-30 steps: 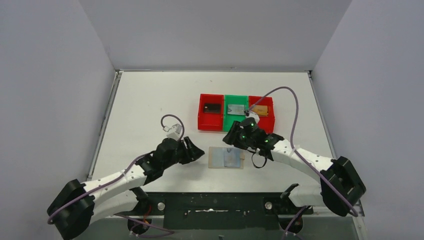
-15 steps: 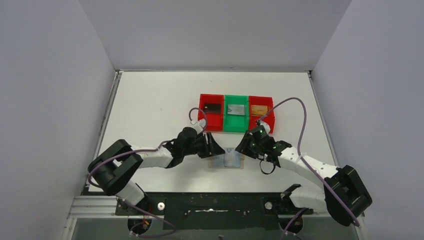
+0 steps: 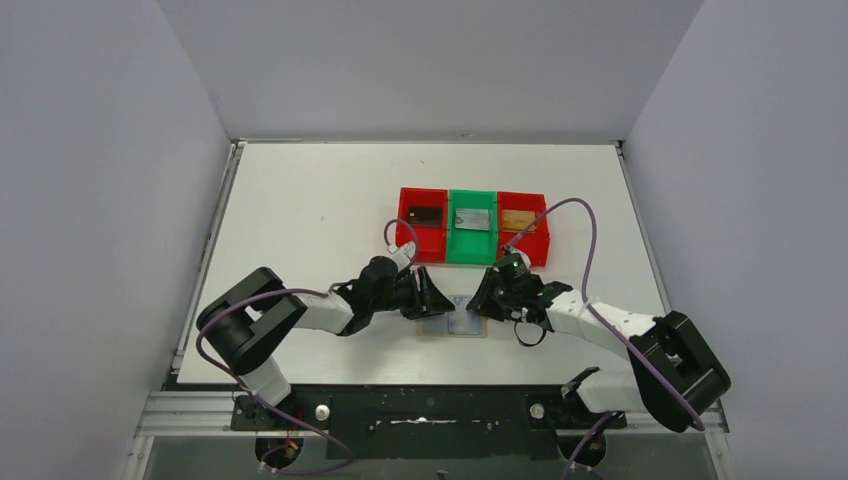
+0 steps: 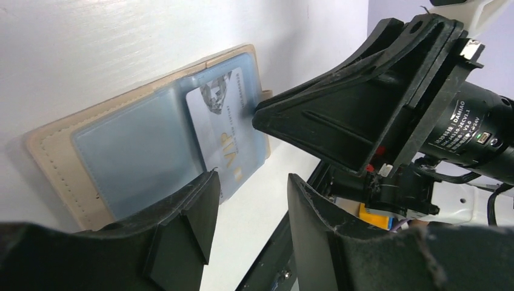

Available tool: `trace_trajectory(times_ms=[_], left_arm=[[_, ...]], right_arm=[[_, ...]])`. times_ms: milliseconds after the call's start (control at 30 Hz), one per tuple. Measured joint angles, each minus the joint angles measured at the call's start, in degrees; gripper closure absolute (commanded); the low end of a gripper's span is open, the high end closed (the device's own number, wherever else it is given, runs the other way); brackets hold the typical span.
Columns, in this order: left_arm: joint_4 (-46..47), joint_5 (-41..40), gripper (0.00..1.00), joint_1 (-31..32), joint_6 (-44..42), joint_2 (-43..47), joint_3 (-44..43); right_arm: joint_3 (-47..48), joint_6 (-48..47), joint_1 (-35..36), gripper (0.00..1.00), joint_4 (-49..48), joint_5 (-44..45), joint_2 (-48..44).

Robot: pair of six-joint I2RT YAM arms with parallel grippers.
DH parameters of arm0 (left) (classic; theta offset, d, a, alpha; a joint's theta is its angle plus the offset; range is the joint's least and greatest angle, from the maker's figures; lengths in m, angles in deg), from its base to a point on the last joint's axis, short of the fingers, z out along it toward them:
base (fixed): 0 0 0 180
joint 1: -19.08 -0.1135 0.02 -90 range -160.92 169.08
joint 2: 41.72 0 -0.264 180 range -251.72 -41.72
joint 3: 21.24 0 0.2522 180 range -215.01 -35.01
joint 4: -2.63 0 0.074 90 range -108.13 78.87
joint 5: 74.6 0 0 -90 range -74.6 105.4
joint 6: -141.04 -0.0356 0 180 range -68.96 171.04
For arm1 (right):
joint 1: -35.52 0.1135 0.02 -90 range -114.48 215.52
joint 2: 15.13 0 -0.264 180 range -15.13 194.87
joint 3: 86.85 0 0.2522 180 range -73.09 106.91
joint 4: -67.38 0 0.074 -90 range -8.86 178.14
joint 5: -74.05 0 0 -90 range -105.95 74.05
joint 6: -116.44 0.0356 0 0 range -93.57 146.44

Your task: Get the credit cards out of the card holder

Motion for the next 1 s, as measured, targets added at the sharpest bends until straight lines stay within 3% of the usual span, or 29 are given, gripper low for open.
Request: trace_trajectory(times_ms=[500,733,900,1000], left_arm=[[2.8,0.6,0.58,0.2,0.9,-5.4,0.2],[7.8,1.8,0.71,1.0,2.7,-9.2,0.2],[8.8,1.6,0.9,1.0,3.5,-9.7,0.7],[8.7,1.5,0.97,1.1,3.6,-9.7,1.2]], right_arm=[[-0.8,1.5,0.0,0.82,-1.1,1.2,2.0],[-1.0,1.8,0.0,0.82,-1.3,1.2,2.0],[-1.1,2.2,0.0,0.82,-1.4,1.3,2.0],[-1.2,2.4,0.0,0.82,-1.6,1.3,2.0]])
